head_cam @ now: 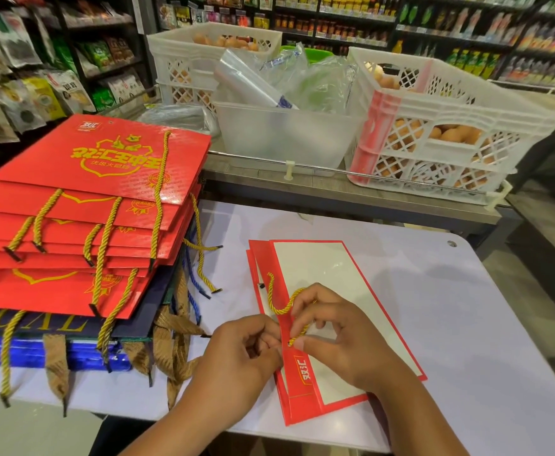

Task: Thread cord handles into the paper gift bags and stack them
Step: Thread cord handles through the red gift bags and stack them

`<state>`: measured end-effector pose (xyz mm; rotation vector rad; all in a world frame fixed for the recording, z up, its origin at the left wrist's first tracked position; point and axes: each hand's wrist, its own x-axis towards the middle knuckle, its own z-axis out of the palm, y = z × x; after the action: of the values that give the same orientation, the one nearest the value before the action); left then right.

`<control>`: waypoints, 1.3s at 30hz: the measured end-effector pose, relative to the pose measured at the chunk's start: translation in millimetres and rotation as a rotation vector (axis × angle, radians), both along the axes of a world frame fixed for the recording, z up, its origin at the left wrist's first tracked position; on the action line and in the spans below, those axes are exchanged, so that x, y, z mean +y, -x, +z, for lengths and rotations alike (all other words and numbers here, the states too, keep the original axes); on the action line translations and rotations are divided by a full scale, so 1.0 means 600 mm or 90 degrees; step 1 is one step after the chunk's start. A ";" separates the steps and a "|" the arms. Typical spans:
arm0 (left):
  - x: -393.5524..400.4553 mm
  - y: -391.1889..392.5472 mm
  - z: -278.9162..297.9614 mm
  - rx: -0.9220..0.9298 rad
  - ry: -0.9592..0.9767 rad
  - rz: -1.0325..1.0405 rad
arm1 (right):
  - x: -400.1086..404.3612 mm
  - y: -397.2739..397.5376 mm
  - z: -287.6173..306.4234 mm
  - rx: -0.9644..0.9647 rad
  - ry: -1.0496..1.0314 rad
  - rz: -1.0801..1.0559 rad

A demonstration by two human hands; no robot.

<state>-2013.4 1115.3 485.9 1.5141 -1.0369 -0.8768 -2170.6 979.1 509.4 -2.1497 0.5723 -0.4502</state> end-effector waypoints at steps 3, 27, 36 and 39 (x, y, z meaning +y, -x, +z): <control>0.001 -0.002 0.001 -0.015 -0.009 -0.009 | 0.001 0.000 0.004 -0.004 -0.018 0.004; 0.010 0.008 0.011 -0.038 0.041 0.011 | 0.003 -0.002 -0.004 -0.159 -0.079 -0.100; 0.015 0.003 0.015 0.078 0.034 0.050 | 0.041 0.096 -0.004 0.063 0.207 -0.177; 0.021 0.008 0.020 0.092 0.034 0.050 | 0.072 0.136 0.005 0.178 0.157 -0.127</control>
<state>-2018.2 1127.7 497.8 1.4160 -0.8833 -0.8828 -2252.1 1022.2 512.5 -2.4223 0.9353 -0.3439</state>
